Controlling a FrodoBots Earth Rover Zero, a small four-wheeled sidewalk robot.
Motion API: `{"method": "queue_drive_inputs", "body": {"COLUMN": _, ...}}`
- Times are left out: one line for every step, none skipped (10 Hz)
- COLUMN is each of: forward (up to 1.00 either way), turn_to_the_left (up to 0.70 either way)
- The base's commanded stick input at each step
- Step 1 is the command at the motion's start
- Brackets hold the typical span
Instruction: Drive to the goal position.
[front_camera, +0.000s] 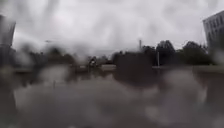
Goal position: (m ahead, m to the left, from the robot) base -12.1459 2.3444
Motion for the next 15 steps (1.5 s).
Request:
{"method": "queue_drive_inputs", "body": {"forward": 1.00, "turn_to_the_left": 0.00}}
{"method": "queue_drive_inputs", "body": {"forward": 1.00, "turn_to_the_left": 0.00}}
{"method": "queue_drive_inputs", "body": {"forward": 1.00, "turn_to_the_left": 0.00}}
{"method": "queue_drive_inputs", "body": {"forward": 0.60, "turn_to_the_left": 0.00}}
{"method": "queue_drive_inputs", "body": {"forward": 0.09, "turn_to_the_left": 0.00}}
{"method": "queue_drive_inputs", "body": {"forward": 0.08, "turn_to_the_left": 0.00}}
{"method": "queue_drive_inputs", "body": {"forward": 0.07, "turn_to_the_left": 0.00}}
{"method": "queue_drive_inputs", "body": {"forward": 0.07, "turn_to_the_left": 0.00}}
{"method": "queue_drive_inputs", "body": {"forward": 0.85, "turn_to_the_left": 0.00}}
{"method": "queue_drive_inputs", "body": {"forward": 1.00, "turn_to_the_left": 0.30}}
{"method": "queue_drive_inputs", "body": {"forward": 1.00, "turn_to_the_left": 0.38}}
{"method": "queue_drive_inputs", "body": {"forward": 1.00, "turn_to_the_left": 0.40}}
{"method": "queue_drive_inputs", "body": {"forward": 1.00, "turn_to_the_left": 0.40}}
{"method": "queue_drive_inputs", "body": {"forward": 1.00, "turn_to_the_left": 0.40}}
{"method": "queue_drive_inputs", "body": {"forward": 1.00, "turn_to_the_left": 0.40}}
